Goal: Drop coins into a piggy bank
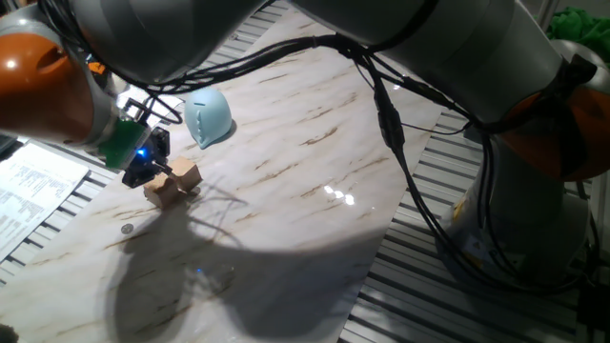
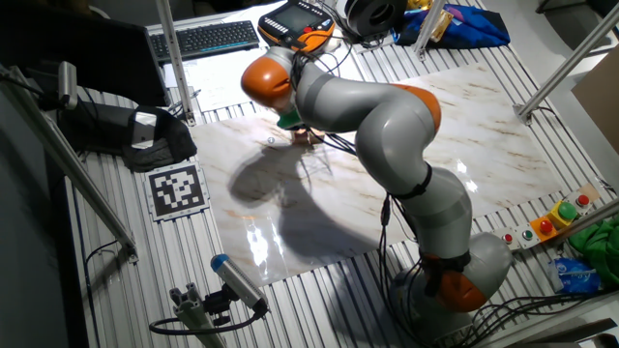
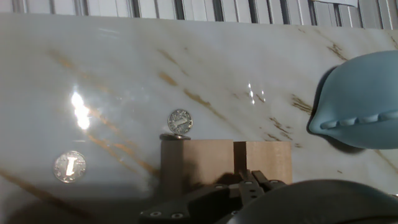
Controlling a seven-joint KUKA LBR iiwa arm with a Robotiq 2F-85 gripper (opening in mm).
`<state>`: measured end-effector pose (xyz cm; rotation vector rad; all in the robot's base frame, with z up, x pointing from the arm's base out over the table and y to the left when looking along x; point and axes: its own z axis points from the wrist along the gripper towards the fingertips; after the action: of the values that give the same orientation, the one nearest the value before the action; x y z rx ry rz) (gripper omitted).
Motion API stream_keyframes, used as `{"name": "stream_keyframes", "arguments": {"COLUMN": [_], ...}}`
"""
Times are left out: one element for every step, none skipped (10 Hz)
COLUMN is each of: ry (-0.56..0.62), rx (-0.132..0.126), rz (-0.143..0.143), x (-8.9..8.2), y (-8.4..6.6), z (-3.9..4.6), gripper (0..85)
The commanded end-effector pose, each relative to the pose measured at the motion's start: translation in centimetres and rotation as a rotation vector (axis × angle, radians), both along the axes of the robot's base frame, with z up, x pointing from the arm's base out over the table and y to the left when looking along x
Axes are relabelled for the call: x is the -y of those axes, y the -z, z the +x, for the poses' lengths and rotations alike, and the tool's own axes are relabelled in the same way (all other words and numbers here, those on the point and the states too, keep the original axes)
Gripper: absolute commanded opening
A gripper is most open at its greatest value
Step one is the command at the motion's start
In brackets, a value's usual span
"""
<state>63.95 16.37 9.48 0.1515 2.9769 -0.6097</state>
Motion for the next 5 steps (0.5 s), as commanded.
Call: {"name": "stream_keyframes", "arguments": {"ry": [0.000, -0.001, -0.003, 0.000, 0.000], "rx": [-0.001, -0.001, 0.001, 0.006, 0.007], "rz": [0.028, 0.056, 0.063, 0.079, 0.094], "x": [0.3, 0.5, 0.6, 0.7, 0.7], "y": [-0.4, -0.8, -1.1, -1.4, -1.7], "z": [0.05, 0.08, 0.06, 0.01, -0.02], "gripper": [0.0, 0.0, 0.0, 0.0, 0.0]}}
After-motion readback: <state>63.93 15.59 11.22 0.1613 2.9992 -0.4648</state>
